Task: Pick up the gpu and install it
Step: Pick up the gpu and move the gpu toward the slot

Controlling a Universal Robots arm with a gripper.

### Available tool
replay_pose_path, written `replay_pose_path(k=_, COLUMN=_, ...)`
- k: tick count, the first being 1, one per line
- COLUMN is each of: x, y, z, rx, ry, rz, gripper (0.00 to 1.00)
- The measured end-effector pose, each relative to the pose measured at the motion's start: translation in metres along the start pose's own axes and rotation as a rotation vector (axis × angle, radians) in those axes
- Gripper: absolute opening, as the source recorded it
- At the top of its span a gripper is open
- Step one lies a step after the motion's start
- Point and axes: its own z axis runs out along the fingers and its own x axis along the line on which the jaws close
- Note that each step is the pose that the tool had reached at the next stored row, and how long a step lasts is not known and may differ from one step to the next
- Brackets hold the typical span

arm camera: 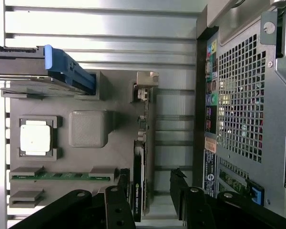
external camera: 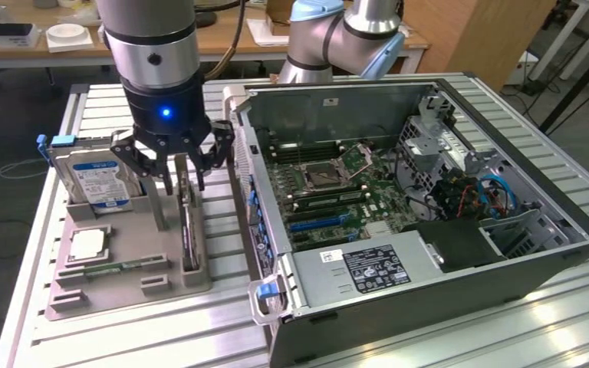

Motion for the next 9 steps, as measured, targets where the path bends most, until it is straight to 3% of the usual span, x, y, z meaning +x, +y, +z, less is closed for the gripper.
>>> replay_pose_path(k=9, x=0.0012, y=-0.0025, z=0.0058, rx=-0.0001, ry=-0.0001, rz=0.000, gripper=0.47)
